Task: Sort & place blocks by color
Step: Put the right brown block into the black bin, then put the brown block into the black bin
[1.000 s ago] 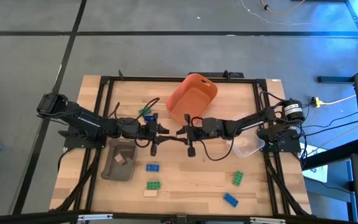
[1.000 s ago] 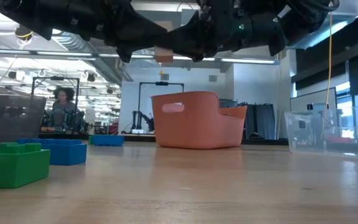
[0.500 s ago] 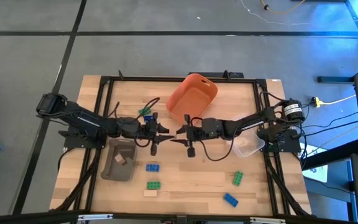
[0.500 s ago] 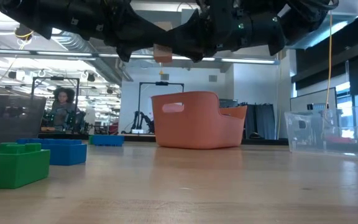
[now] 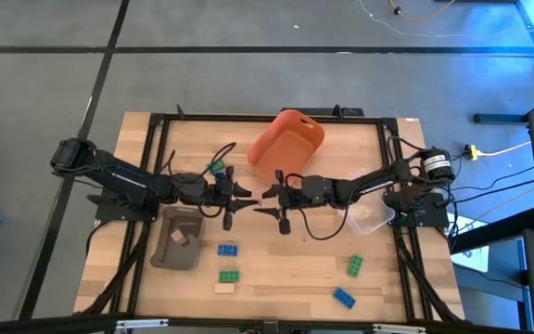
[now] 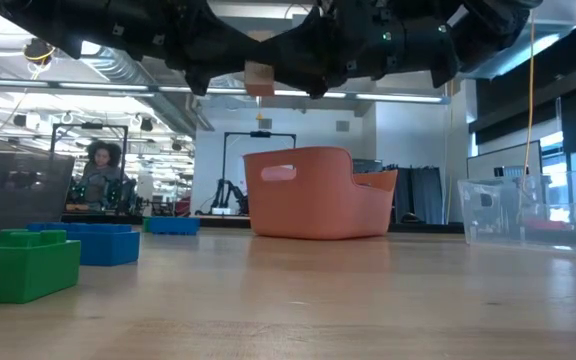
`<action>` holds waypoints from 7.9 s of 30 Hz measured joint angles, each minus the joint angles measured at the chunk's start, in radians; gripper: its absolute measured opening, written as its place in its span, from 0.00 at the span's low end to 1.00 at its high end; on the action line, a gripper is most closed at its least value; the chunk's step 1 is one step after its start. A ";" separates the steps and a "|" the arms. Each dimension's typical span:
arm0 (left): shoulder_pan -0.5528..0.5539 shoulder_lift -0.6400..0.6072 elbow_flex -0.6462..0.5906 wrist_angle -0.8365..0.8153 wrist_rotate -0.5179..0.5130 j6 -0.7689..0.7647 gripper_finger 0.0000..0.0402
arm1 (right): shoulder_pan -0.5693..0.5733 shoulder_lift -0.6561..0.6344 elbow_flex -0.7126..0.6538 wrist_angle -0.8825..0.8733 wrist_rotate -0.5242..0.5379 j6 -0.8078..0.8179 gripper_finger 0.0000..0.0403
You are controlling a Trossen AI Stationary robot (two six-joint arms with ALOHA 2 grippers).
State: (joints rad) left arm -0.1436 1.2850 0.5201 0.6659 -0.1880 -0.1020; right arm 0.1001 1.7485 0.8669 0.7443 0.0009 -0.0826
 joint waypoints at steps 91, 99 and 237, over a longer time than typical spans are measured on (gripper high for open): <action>-0.580 -0.039 0.328 -1.643 -0.119 -0.566 0.10 | 0.045 -0.527 -0.251 -0.360 0.164 0.074 0.81; -0.529 -0.039 0.327 -1.788 -0.169 -0.518 0.11 | 0.045 -0.526 -0.250 -0.360 0.164 0.074 0.81; -0.631 0.679 0.747 -1.279 0.058 -0.398 0.28 | 0.114 -0.556 -0.250 -0.323 0.208 0.105 0.81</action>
State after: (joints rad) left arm -0.7746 1.9640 1.2668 -0.6127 -0.1305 -0.5004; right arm 0.2138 1.1923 0.6170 0.4217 0.2089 0.0219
